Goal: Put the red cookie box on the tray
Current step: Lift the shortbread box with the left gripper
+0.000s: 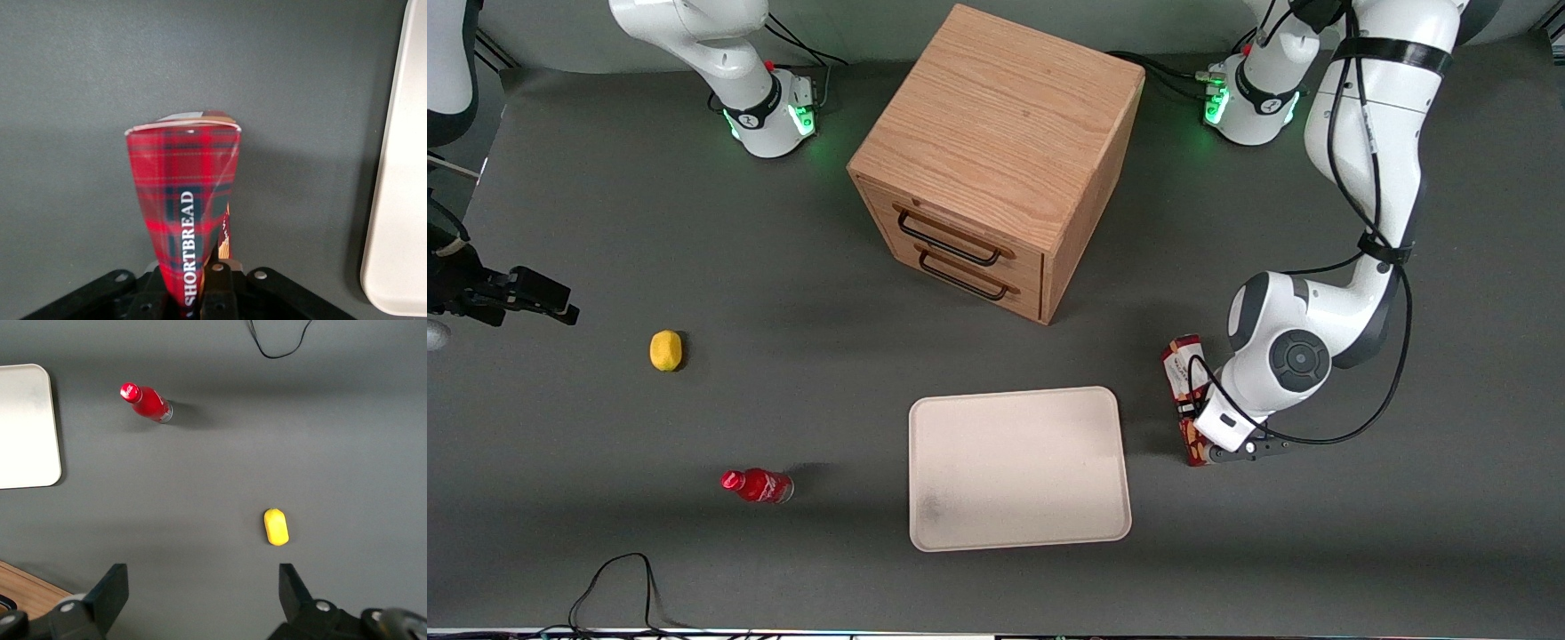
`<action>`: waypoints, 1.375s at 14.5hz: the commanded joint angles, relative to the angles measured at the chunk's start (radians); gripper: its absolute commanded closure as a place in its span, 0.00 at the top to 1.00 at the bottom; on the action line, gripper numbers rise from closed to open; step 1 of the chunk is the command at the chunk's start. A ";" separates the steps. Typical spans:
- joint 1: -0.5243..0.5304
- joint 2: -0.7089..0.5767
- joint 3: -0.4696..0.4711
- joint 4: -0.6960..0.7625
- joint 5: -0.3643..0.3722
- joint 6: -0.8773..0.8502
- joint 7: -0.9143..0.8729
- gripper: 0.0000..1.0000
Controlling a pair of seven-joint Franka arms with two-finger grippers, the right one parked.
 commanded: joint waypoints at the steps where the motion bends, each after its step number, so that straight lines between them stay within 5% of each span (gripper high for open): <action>1: -0.006 -0.086 0.008 -0.032 0.018 -0.059 -0.015 0.00; 5: 0.000 -0.215 0.007 0.056 0.018 -0.298 0.000 0.00; 10: 0.028 -0.234 0.010 0.414 0.004 -0.772 0.060 0.00; 20: 0.172 -0.341 0.011 0.476 -0.016 -0.961 0.315 0.00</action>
